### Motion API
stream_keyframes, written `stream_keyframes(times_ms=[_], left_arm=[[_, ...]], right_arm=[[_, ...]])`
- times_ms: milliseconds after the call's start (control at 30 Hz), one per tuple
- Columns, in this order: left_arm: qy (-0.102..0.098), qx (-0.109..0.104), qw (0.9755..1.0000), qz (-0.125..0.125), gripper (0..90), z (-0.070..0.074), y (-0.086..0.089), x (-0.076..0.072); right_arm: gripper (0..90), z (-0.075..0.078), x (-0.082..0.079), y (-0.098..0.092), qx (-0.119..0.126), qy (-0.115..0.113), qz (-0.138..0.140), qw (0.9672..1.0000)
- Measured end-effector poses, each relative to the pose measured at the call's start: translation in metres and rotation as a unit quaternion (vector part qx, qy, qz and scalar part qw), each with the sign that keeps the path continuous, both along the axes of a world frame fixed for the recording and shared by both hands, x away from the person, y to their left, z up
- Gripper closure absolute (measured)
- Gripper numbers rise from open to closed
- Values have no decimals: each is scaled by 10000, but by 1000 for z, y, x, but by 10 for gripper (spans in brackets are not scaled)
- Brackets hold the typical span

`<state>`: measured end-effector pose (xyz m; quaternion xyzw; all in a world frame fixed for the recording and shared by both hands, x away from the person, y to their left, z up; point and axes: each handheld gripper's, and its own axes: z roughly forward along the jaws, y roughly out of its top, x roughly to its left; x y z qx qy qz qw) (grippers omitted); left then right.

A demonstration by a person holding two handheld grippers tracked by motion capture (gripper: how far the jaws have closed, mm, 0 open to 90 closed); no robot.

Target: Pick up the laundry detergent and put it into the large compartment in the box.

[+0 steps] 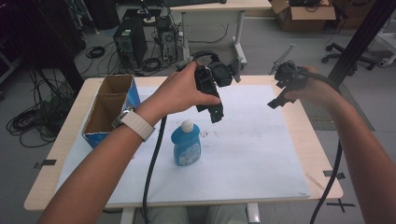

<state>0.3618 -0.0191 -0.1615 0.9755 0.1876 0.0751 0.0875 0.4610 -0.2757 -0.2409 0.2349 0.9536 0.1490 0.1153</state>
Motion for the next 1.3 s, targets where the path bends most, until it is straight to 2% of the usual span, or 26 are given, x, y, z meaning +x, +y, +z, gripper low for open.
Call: stream_keyframes(times_ms=[100,467,967,1300], left_arm=[[-33,1,9998,172,80,4,3,-2],[-58,18,9988,489,79,5,16,-3],[-3,-65,9955,941,71,-7,35,-6],[91,-62,9954,954,66,-19,41,-5]], right_arm=[[80,-1,-1,0,-24,9,13,10000],[77,0,-4,-1,-69,-5,3,10000],[78,0,-7,1,-74,-4,27,10000],[79,-1,-8,4,-93,2,70,9999]])
